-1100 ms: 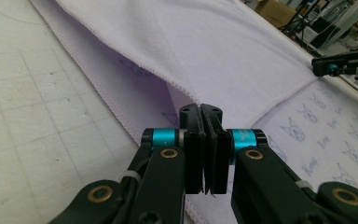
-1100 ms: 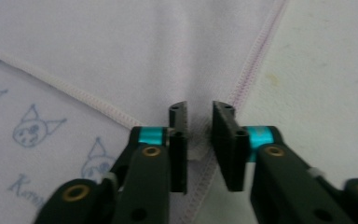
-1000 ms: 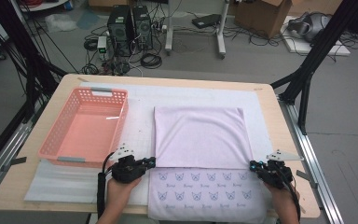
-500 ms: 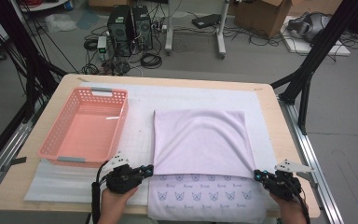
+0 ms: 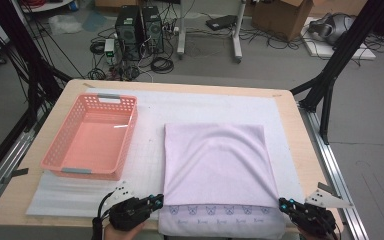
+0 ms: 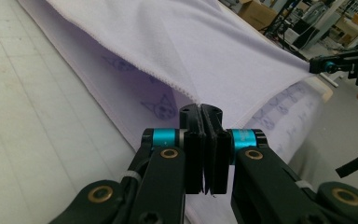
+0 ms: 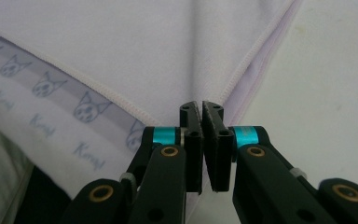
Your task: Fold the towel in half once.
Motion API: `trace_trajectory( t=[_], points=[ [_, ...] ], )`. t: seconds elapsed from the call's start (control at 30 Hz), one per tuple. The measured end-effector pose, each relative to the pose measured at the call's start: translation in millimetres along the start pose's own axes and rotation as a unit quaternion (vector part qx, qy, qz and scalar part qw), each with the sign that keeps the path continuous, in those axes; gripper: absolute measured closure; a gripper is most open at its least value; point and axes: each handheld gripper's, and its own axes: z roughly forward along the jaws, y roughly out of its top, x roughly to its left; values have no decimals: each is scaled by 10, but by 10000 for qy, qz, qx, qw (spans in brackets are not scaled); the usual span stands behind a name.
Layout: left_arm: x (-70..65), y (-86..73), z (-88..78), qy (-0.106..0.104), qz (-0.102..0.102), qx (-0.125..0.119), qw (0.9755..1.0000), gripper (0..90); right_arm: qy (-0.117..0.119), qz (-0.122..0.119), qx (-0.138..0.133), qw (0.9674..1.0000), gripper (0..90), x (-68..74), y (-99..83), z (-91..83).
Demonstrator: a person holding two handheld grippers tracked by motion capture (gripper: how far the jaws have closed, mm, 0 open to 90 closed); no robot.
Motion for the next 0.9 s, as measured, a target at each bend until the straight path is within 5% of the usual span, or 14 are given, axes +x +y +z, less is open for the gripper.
trace_trajectory(
  t=[0.23, 0.47, 0.53, 0.6, 0.7, 0.9],
  points=[
    [-165, -133, -151, -42, 46, 24, 10000, 874, 94, 44, 5, 9999, 871, 123, -157, -201],
    [-294, -322, -260, -135, 159, 300, 9993, 872, 150, -44, 213, 9997, 871, 269, -336, -379],
    [-281, -298, -224, -202, 174, 294, 9992, 854, 123, -70, 230, 9996, 857, 276, -349, -381],
    [-245, -257, -192, -176, 83, 220, 9996, 682, 47, 6, 151, 9999, 777, 252, -319, -362],
    [-174, -176, -165, -77, 25, 49, 10000, 551, -46, 94, -19, 9999, 665, 211, -248, -314],
    [23, 5, -23, 207, -20, 20, 9998, 543, -285, 169, -160, 9993, 656, 103, -125, -183]
  ],
)
